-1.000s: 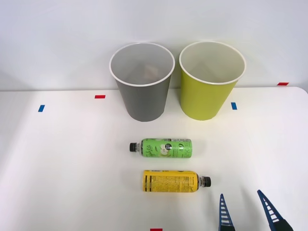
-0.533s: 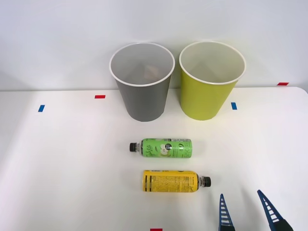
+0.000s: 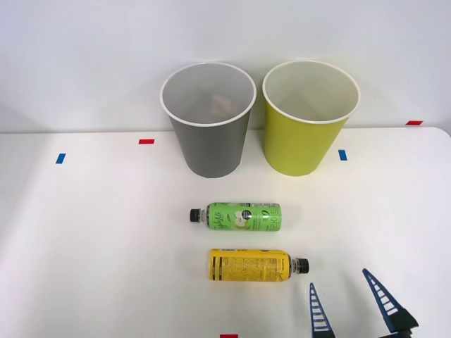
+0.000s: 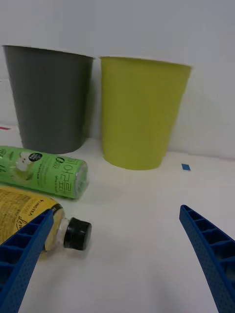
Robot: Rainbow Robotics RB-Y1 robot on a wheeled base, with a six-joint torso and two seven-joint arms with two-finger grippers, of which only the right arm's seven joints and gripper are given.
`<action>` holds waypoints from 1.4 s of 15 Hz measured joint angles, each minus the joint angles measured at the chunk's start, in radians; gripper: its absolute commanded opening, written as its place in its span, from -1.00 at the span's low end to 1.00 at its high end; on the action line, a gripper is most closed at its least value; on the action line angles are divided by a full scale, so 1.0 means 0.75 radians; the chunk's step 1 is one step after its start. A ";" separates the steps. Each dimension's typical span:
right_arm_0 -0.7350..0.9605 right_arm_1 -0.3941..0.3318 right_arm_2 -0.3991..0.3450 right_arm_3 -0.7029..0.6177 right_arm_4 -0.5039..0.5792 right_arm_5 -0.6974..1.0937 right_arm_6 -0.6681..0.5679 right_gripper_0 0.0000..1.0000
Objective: Put cans in the gray bin, plastic bottles in the light green bin
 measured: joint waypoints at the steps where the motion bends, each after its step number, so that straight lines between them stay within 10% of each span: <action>1: -0.008 -0.069 -0.003 -0.045 0.022 0.057 -0.002 0.73; 11: -0.138 -0.708 0.122 -0.470 -0.029 0.651 -0.015 0.49; 21: -0.549 -1.022 0.318 -0.688 -0.059 1.089 -0.041 0.42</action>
